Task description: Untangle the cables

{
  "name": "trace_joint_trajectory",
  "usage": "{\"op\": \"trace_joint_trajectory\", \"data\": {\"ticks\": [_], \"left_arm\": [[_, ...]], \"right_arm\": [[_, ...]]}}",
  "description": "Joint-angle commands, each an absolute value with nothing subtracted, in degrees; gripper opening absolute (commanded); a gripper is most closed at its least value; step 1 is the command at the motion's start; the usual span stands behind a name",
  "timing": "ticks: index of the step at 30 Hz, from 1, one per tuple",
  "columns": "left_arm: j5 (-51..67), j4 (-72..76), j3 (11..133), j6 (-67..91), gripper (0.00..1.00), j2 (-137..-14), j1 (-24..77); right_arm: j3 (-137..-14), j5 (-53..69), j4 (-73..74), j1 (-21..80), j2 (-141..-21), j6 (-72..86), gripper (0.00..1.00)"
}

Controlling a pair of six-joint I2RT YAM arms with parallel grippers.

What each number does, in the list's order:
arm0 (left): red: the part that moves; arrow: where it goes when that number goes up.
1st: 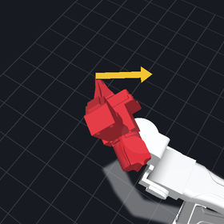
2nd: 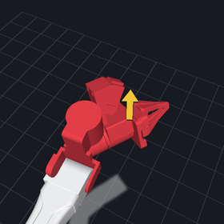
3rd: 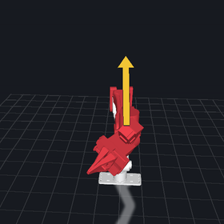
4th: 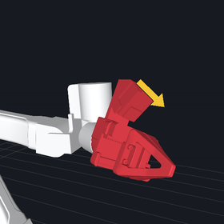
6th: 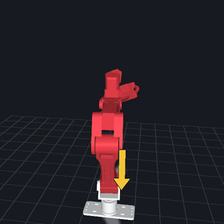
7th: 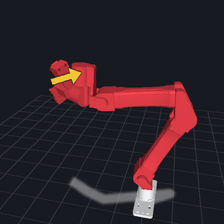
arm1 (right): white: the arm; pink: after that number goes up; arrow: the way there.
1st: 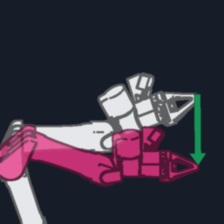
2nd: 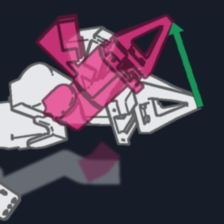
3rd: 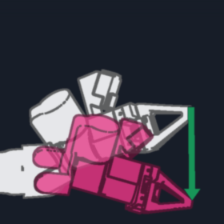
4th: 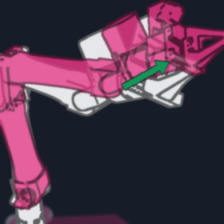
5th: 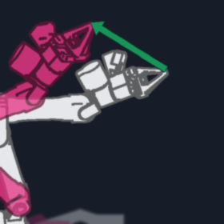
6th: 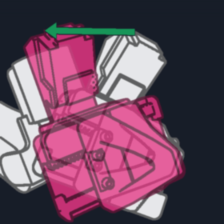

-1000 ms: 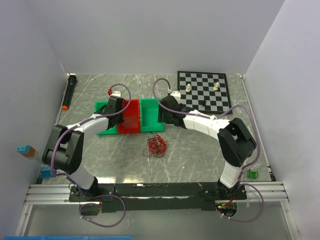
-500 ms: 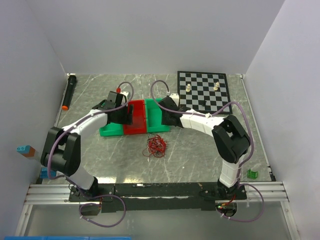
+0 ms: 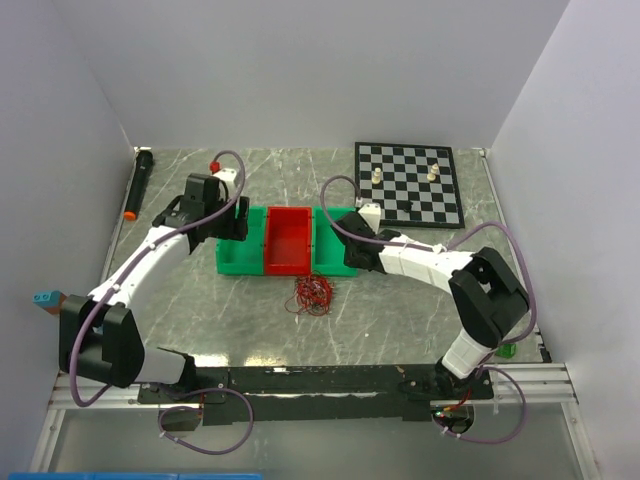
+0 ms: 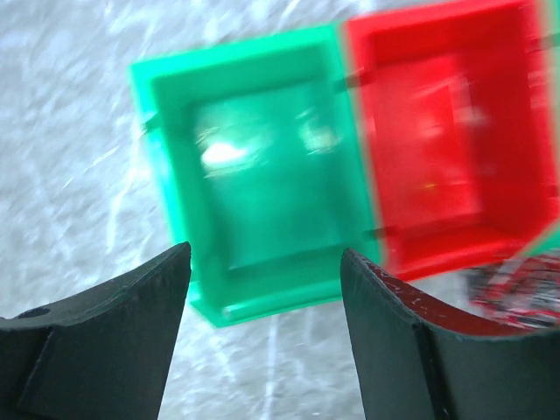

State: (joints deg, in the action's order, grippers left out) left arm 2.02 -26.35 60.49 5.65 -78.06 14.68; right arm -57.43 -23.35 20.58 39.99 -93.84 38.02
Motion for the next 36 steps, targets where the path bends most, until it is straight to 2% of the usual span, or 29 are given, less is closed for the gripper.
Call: {"op": "trace_joint_trajectory", "data": {"ticks": [1, 7, 12, 14, 17, 23, 29, 33, 36], "left_arm": [[-3.77, -22.77, 56.7, 1.59, 0.73, -78.48, 13.19], [-1.68, -19.68, 54.93, -2.11, 0.69, -83.75, 11.69], [4.82, -19.07, 53.7, -2.2, 0.64, -81.92, 11.6], [7.28, -19.07, 52.56, -2.9, 0.62, -80.6, 11.69], [8.61, -18.72, 50.37, -4.21, 0.59, -78.93, 11.95], [9.22, -19.6, 46.41, -6.41, 0.57, -75.51, 12.13], [9.58, -20.48, 44.12, -7.2, 0.58, -72.25, 12.74], [8.53, -22.23, 46.04, -7.12, 0.61, -72.86, 13.45], [6.24, -23.9, 48.24, -7.47, 0.64, -73.3, 13.45]], "right_arm": [[-55.55, -27.15, 24.43, 39.81, -89.92, 39.11, 0.24], [-53.0, -28.48, 25.58, 37.54, -85.79, 41.48, 0.3], [-51.42, -24.97, 23.64, 35.95, -84.72, 40.43, 0.33], [-51.5, -24.09, 23.38, 35.95, -85.08, 40.43, 0.38], [-51.15, -22.59, 22.59, 35.95, -84.73, 40.34, 0.55], [-44.23, -20.49, 15.05, 36.38, -72.89, 39.12, 0.64], [-40.17, -14.16, 10.9, 40.59, -63.73, 36.21, 0.65], [-38.85, -9.24, 6.52, 46.04, -63.98, 35.77, 0.64], [-41.3, -8.26, 6.06, 48.42, -69.15, 37.17, 0.65]]}}
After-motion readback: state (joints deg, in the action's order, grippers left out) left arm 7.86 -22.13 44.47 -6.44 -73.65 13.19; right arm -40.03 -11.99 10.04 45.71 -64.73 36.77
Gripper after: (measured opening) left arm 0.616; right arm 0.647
